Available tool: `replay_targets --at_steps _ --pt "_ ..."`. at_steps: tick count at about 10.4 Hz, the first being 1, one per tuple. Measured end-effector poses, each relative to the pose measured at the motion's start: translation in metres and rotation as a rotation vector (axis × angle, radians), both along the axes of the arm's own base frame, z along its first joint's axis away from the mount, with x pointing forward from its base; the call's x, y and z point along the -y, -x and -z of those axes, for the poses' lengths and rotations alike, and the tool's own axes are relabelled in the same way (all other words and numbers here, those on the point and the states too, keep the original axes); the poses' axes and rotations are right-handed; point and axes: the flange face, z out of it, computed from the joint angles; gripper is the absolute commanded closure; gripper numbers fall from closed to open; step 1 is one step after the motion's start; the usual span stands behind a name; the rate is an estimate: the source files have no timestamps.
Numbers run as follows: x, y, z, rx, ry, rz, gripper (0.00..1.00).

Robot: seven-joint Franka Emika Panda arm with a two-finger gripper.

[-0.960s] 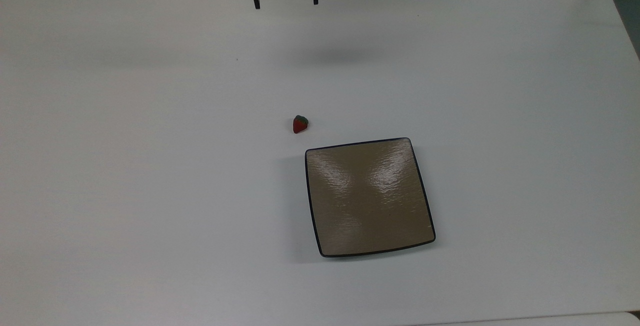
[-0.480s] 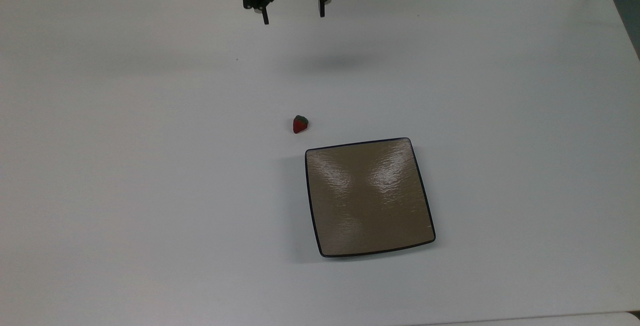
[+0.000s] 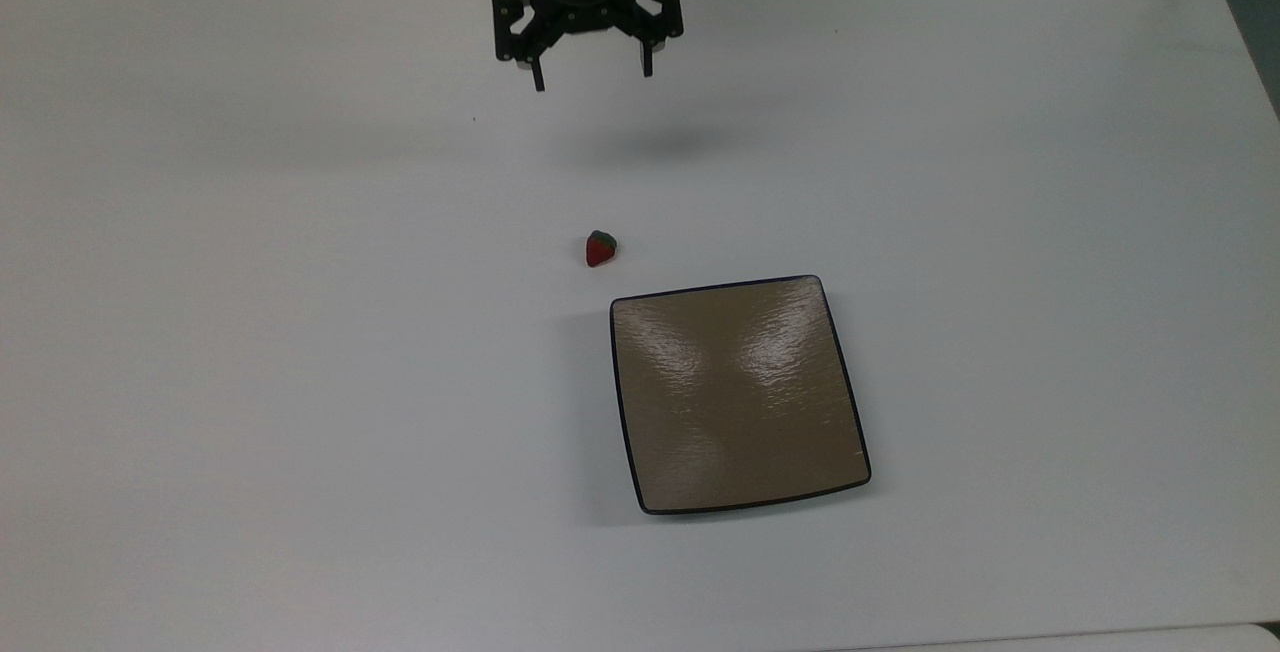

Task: Strawberries on a ceramic plate
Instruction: 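Move the open gripper over the red strawberry and lower it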

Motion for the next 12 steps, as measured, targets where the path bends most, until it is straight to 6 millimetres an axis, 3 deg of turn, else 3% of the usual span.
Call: replay_targets --at_steps 6,9,12 --pt "-0.004 -0.023 0.059 0.000 -0.001 0.003 0.00" --pt "-0.023 -0.032 0.089 0.009 -0.003 -0.025 0.00" --pt "-0.026 -0.036 0.108 -0.004 0.000 -0.030 0.00"
